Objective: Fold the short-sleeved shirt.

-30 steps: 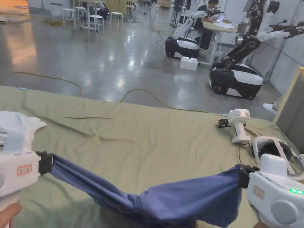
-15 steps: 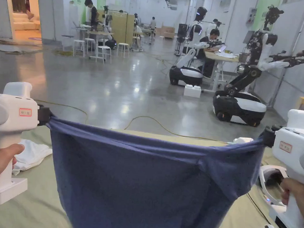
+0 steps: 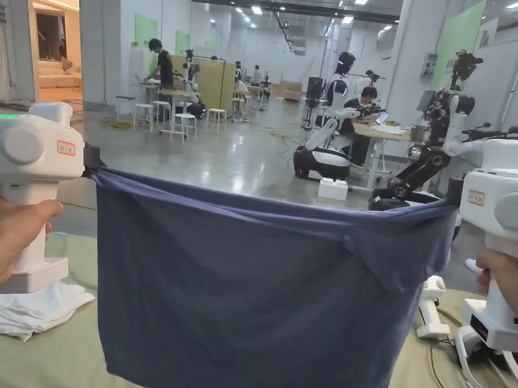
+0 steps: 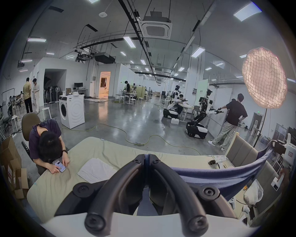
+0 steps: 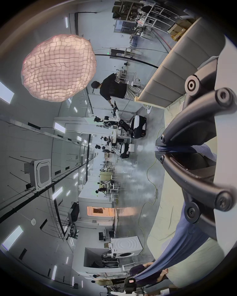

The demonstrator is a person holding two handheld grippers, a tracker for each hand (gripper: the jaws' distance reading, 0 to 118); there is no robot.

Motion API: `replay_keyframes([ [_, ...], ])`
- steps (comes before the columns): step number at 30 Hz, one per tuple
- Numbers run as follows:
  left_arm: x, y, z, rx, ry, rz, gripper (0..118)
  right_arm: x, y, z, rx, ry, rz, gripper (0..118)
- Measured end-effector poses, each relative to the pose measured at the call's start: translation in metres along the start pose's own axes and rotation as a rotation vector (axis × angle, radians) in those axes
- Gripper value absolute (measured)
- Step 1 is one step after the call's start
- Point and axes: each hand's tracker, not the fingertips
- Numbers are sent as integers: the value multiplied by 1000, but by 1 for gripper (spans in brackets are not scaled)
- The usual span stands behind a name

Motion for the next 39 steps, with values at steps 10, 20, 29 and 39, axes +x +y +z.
replay_keyframes([
  [10, -11, -91, -2, -103, -15, -27, 7, -5, -75, 16, -71, -6, 33, 6],
  [20, -38, -191, 59, -170, -72, 40, 7, 10, -161, 99, -170, -21, 50, 6],
  [29, -46, -224, 155, -155, -91, 56, 7, 14, -183, 193, -197, -27, 87, 6],
  [39, -56, -369, 164, -530, -44, 68, 7, 8, -323, 231, -545, -27, 77, 6],
])
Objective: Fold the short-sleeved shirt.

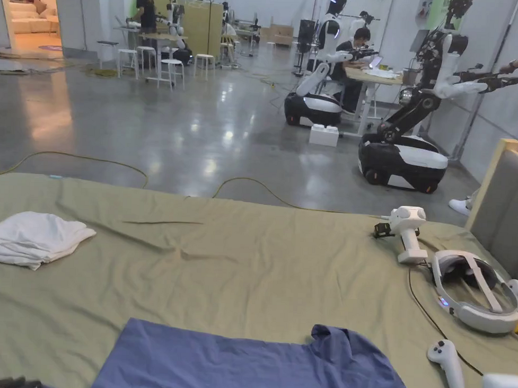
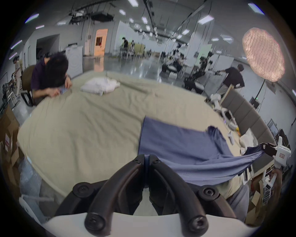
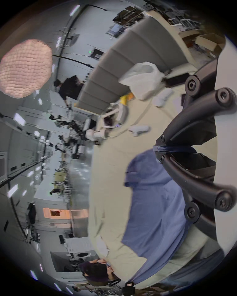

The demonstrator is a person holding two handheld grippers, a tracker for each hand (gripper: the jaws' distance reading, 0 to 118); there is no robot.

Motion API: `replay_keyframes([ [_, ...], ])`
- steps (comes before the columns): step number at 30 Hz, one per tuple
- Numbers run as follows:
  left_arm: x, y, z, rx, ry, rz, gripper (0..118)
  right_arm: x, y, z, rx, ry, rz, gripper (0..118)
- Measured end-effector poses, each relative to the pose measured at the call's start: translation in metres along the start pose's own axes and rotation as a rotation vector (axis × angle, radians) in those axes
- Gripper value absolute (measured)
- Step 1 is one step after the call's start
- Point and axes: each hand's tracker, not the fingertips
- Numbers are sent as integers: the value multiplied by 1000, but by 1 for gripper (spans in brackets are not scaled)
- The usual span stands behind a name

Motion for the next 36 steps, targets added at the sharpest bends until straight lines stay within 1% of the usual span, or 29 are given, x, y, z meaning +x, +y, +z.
replay_keyframes([
  [2, -6, -24, -21, -77, 12, 17, 7, -1, -27, -15, -75, 0, -24, 6],
  [6, -20, -57, -59, -190, 34, 26, 7, -4, -68, -41, -207, -14, -7, 6],
  [9, -21, -66, -72, -217, 45, 27, 7, -5, -83, -56, -252, -15, -26, 6],
  [11, -20, -66, -76, -224, 57, 23, 8, -8, -86, -59, -256, -28, -13, 8],
  [12, -17, -64, -75, -221, 67, 15, 12, -10, -85, -59, -252, -39, 2, 13],
  [13, -16, -62, -74, -216, 79, 6, 19, -12, -83, -58, -242, -49, 9, 24],
  [14, -15, -58, -73, -203, 90, -4, 26, -15, -79, -57, -228, -56, 13, 47],
  [15, -14, -53, -71, -185, 91, -9, 32, -14, -75, -56, -205, -49, 6, 58],
  [16, -11, -48, -68, -158, 92, -12, 38, -15, -69, -55, -169, -36, -8, 63],
  [17, -8, -42, -65, -112, 90, -14, 42, -18, -61, -52, -132, -22, -14, 64],
  [19, 0, -29, -58, -20, 72, -32, 42, -23, -46, -48, -64, 2, -28, 64],
  [22, 18, -10, -49, 158, 65, -94, 43, -37, -18, -39, 77, 60, -65, 65],
  [24, 38, 3, -41, 292, 52, -157, 44, -48, 1, -32, 214, 118, -90, 66],
  [27, 64, 19, -30, 465, 26, -243, 46, -68, 25, -23, 415, 141, -114, 67],
  [28, 73, 23, -28, 514, 23, -266, 47, -74, 33, -21, 450, 139, -114, 67],
  [30, 90, 32, -24, 605, 24, -304, 52, -88, 47, -20, 534, 144, -53, 69],
  [32, 106, 42, -24, 621, 28, -321, 58, -104, 59, -22, 544, 97, 17, 71],
  [34, 116, 48, -25, 620, 25, -321, 58, -112, 65, -24, 548, 116, 19, 71],
  [35, 119, 50, -26, 630, 20, -316, 58, -117, 66, -26, 547, 113, 16, 70],
  [36, 122, 52, -26, 633, 17, -310, 58, -121, 68, -29, 543, 88, 2, 70],
])
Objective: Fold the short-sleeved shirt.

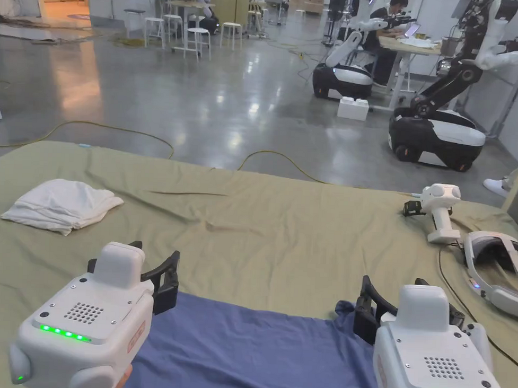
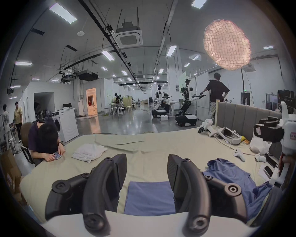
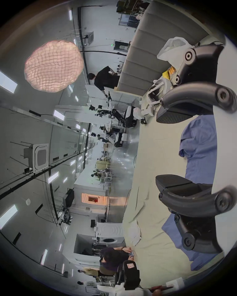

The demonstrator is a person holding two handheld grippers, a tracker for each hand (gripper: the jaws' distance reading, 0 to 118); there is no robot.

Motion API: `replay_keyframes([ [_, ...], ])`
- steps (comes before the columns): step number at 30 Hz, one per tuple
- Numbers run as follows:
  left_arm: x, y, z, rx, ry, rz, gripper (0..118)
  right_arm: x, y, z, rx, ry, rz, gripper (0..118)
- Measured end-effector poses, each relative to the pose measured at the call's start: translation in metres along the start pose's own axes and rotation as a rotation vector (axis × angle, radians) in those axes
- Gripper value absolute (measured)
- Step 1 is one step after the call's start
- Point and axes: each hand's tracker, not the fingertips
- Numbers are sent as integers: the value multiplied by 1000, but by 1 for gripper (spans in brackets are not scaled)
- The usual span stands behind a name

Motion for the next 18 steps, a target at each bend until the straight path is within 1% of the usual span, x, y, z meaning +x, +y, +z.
replay_keyframes([
  [2, 3, 2, -1, 19, -3, 30, 58, -1, -4, -1, 71, 5, -36, 67],
  [4, 5, 2, 3, 76, 2, 74, 58, -5, -7, -2, 95, -22, -53, 58],
  [5, 6, 1, 5, 98, 8, 81, 56, -6, -7, -2, 103, -30, -58, 42],
  [6, 7, 0, 8, 110, 21, 89, 54, -7, -6, -3, 106, -43, -60, 20],
  [7, 7, 1, 9, 124, 31, 103, 47, -11, -5, -3, 109, -68, -61, 7],
  [8, 7, 1, 9, 126, 52, 105, 28, -11, -5, -2, 120, -72, -72, 4],
  [9, 9, 2, 9, 129, 96, 98, 11, -8, -5, -2, 131, -22, -103, 0],
  [10, 10, 2, 10, 136, 145, 76, 5, -7, -5, -3, 129, -9, -105, 0],
  [11, 10, 2, 11, 154, 158, 74, 3, -8, -5, -3, 127, -24, -94, 0],
  [12, 8, 3, 12, 164, 117, 87, 0, -9, -5, -3, 130, -31, -85, 0],
  [14, 8, 4, 12, 176, 118, 91, 0, -9, -4, -4, 145, -31, -85, 0],
  [17, 0, 5, 5, 172, 127, 106, 0, -8, -2, -10, 136, -22, -113, 0],
  [18, -4, 4, -1, 139, 132, 113, 0, -7, -2, -12, 127, -21, -118, 0],
])
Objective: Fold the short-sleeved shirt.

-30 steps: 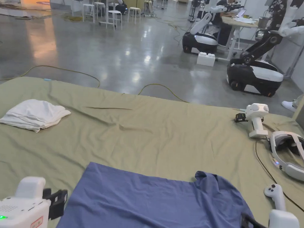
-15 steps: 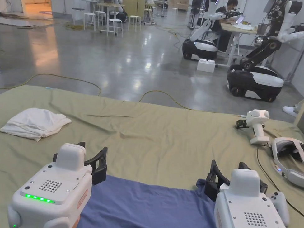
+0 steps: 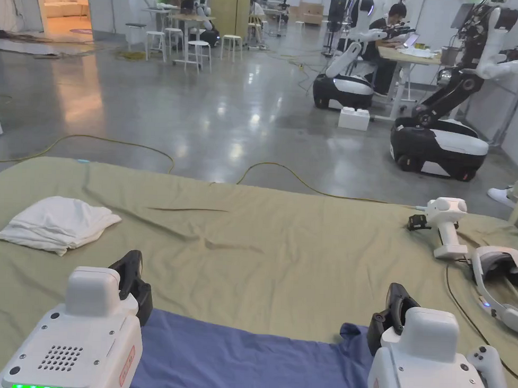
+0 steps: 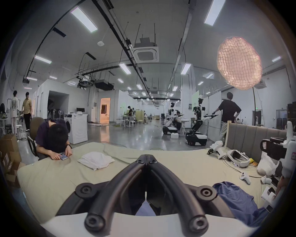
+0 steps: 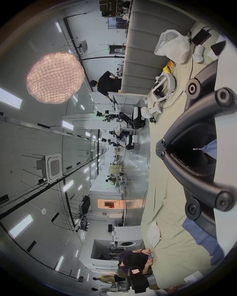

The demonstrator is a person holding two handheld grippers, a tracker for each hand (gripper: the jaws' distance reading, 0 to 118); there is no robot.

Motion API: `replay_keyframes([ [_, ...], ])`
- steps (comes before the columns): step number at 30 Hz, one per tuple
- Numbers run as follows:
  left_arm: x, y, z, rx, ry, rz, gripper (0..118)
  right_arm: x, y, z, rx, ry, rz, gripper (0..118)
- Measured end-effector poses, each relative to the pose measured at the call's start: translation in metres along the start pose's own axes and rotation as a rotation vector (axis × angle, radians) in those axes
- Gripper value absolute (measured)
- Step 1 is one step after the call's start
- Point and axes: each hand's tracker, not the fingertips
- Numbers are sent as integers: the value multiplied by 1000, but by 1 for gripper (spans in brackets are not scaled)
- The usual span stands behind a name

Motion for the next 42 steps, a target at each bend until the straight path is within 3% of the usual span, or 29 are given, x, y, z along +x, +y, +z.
replay_keyframes([
  [9, -59, -59, -139, -557, -30, 15, 0, 16, -30, -33, -154, 7, 29, 0],
  [16, -83, -107, -248, -873, -65, 131, 2, 33, -62, -51, -271, -19, 44, 0],
  [19, -86, -121, -279, -954, -98, 162, 28, 42, -71, -54, -308, -36, 57, 0],
  [21, -83, -130, -295, -1002, -97, 160, 58, 49, -78, -55, -336, -53, 59, 0],
  [22, -82, -134, -299, -1011, -107, 155, 61, 52, -81, -55, -345, -59, 58, 0],
  [29, -61, -169, -319, -1167, -66, 35, 61, 74, -101, -55, -416, -109, 33, 0],
  [31, -47, -159, -307, -1130, -49, -2, 59, 80, -105, -54, -433, -122, 24, 0],
  [32, -41, -158, -304, -1121, -29, -29, 51, 83, -106, -54, -441, -129, 20, 0],
  [35, -20, -153, -291, -1079, -80, -145, 12, 94, -109, -58, -469, -166, -7, 0],
  [39, -4, -136, -262, -1057, -97, -201, 6, 122, -113, -78, -566, -218, -45, 0],
  [42, -22, -132, -269, -1026, -109, -116, 6, 149, -115, -105, -662, -215, -38, 8],
])
